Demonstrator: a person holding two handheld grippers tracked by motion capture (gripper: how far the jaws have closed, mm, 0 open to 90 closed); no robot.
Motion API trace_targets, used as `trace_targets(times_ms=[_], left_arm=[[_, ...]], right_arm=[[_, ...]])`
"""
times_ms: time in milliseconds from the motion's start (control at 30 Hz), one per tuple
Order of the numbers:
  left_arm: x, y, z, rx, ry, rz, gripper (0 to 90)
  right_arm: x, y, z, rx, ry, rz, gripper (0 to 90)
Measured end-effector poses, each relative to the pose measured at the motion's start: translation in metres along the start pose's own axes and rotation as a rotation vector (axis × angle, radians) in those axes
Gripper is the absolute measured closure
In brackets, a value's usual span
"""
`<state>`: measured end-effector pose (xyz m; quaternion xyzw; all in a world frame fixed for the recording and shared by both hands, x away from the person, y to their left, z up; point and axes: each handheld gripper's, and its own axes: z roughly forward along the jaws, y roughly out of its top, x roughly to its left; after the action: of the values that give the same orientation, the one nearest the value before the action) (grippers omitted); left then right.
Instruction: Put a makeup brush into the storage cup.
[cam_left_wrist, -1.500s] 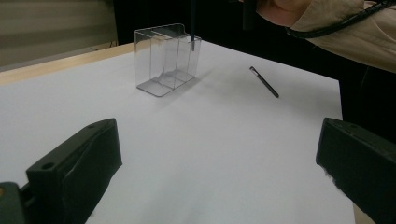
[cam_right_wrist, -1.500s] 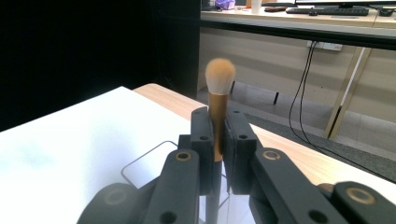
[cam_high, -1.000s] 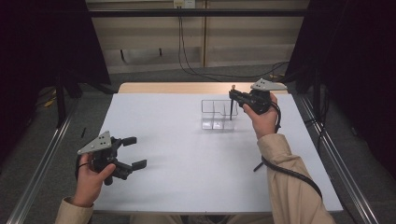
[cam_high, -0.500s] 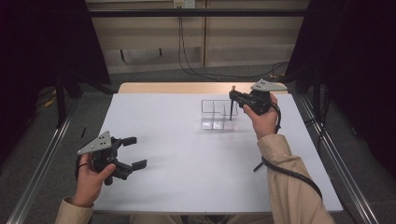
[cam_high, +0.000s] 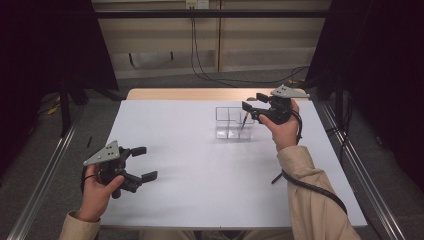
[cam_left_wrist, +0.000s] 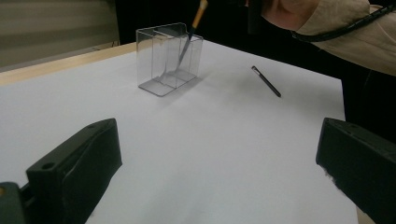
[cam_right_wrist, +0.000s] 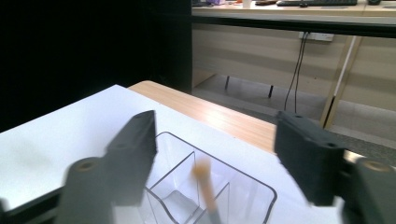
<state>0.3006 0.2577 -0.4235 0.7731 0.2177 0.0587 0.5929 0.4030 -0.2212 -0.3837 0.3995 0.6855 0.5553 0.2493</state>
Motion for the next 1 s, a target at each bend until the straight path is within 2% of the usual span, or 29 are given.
trace_targets(times_ms=[167, 600, 867, 1000], left_arm=[[0.0, 0.0, 0.001, 0.003, -0.001, 0.0, 0.0], [0.0, 0.001, 0.004, -0.003, -0.002, 0.004, 0.0], [0.0, 0.001, 0.003, 0.0, -0.002, 0.003, 0.0], [0.0, 0.001, 0.002, -0.002, 0.002, 0.004, 0.0]], right_arm=[[-0.001, -0.002, -0.004, -0.002, -0.003, 0.008, 19.0], [-0.002, -0.013, -0.018, -0.002, -0.005, 0.016, 15.0], [0.004, -0.013, -0.025, -0.01, 0.019, 0.0, 12.2], [0.006, -0.013, -0.029, -0.011, 0.014, -0.009, 9.5]])
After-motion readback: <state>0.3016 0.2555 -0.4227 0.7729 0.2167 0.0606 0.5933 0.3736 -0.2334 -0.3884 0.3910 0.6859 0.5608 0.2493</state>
